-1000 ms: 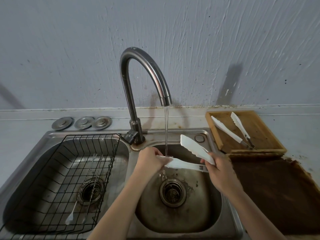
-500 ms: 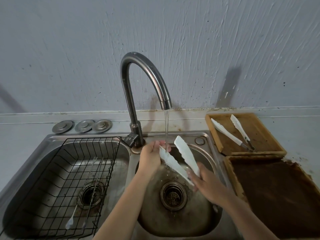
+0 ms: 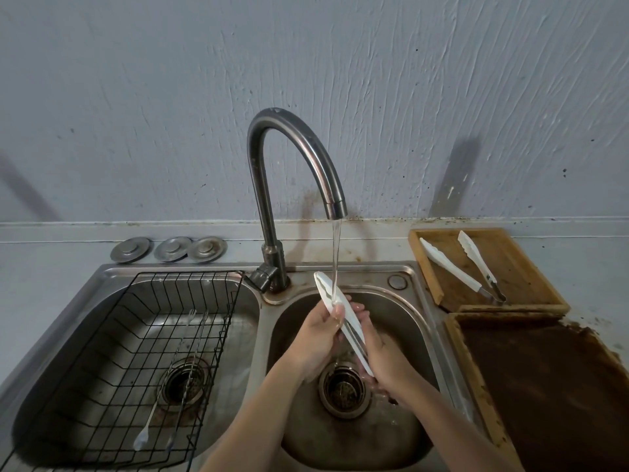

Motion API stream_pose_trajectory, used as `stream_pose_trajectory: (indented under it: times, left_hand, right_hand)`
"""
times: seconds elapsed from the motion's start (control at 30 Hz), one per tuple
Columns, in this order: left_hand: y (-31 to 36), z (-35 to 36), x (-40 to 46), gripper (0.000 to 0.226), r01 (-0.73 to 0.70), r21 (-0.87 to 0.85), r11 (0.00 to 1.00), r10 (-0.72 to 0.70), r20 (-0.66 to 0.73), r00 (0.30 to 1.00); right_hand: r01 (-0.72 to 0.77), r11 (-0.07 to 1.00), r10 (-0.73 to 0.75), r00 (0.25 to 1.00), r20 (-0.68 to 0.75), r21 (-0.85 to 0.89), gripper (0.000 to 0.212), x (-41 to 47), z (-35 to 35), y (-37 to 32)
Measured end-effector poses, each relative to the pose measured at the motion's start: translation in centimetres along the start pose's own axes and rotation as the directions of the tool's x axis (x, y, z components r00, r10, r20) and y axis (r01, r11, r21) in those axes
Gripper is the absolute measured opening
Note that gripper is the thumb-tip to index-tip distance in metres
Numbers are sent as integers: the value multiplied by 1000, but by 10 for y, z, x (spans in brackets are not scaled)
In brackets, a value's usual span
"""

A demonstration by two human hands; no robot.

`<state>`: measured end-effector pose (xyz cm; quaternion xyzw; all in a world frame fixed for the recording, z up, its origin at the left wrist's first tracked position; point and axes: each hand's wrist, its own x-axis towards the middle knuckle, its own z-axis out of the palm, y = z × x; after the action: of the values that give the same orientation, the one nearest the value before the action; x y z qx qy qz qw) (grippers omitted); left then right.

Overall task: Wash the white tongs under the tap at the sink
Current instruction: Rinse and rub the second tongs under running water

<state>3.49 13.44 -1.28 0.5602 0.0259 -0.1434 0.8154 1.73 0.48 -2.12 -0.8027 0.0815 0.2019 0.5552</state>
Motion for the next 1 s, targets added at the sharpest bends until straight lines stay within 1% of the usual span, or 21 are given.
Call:
stream_pose_trajectory:
  times: [0.03, 0.07, 0.13, 0.2, 0.3, 0.37, 0.47, 0.53, 0.6, 0.67, 0.7, 0.77, 0.83, 0.87, 0.9, 0.93, 1.0]
  left_hand:
    - [0, -1, -1, 25, 17, -3, 1000, -16, 27, 999]
    - [1, -4, -2, 24, 25, 29, 999, -26, 48, 999]
    - [5, -11, 0, 20, 12, 117, 993, -17, 41, 999]
    - [14, -16, 7, 16, -18, 133, 991, 24, -41, 999]
    - [24, -18, 20, 16, -74, 19, 997, 77, -208, 975]
    - [22, -13, 23, 13, -93, 2, 996, 91, -242, 966]
    - [10, -11, 22, 14, -81, 37, 996, 88, -282, 955]
    - [3, -15, 22, 18, -49, -5, 999, 44, -361, 932]
    - [-6, -21, 22, 21, 3, -84, 996, -41, -455, 889]
    - [-16, -25, 21, 21, 46, -191, 981, -143, -534, 833]
    - [-20, -26, 20, 21, 56, -278, 959, -207, -554, 806]
    - [-27, -26, 20, 26, 74, -454, 888, -347, -556, 755]
    - [-31, -25, 22, 38, 81, -597, 798, -463, -522, 716]
    - [-31, -22, 24, 44, 72, -654, 753, -503, -502, 703]
    - [-31, -20, 26, 45, 55, -703, 709, -530, -481, 698]
    - [-31, -17, 27, 43, 29, -746, 665, -546, -460, 700]
    - [-31, -11, 29, 35, -9, -811, 585, -563, -414, 715]
  right_hand:
    - [-17, 1000, 17, 1000, 2, 18, 70, 0, -1, 0]
    - [-42, 999, 42, 999, 12, 31, 69, 0, -2, 1]
    - [-96, 994, 92, 994, 60, 59, 65, -1, -5, 6]
    - [-135, 985, 122, 984, 127, 105, 63, -2, -7, 11]
    - [-162, 978, 138, 975, 174, 134, 61, -4, -8, 12]
    - [-193, 972, 166, 967, 194, 131, 63, -5, -10, 10]
    - [-258, 963, 235, 946, 223, 78, 63, -6, -14, 4]
    - [-251, 968, 246, 946, 213, -5, 62, -8, -17, -1]
    - [-163, 980, 179, 973, 147, -114, 51, -9, -22, -8]
    - [-64, 981, 86, 990, 112, -185, 30, -8, -30, -20]
    - [-34, 983, 56, 992, 115, -179, 23, -7, -35, -27]
    - [10, 993, 2, 994, 105, -116, 17, -7, -45, -44]
    - [97, 995, -97, 994, 40, -1, 16, -8, -49, -60]
    - [165, 985, -164, 986, -5, 50, 18, -9, -48, -67]
    - [246, 967, -243, 969, -47, 60, 20, -9, -45, -73]
    - [329, 944, -327, 942, -74, 23, 22, -9, -40, -78]
    - [479, 869, -490, 868, -76, -123, 30, -8, -27, -84]
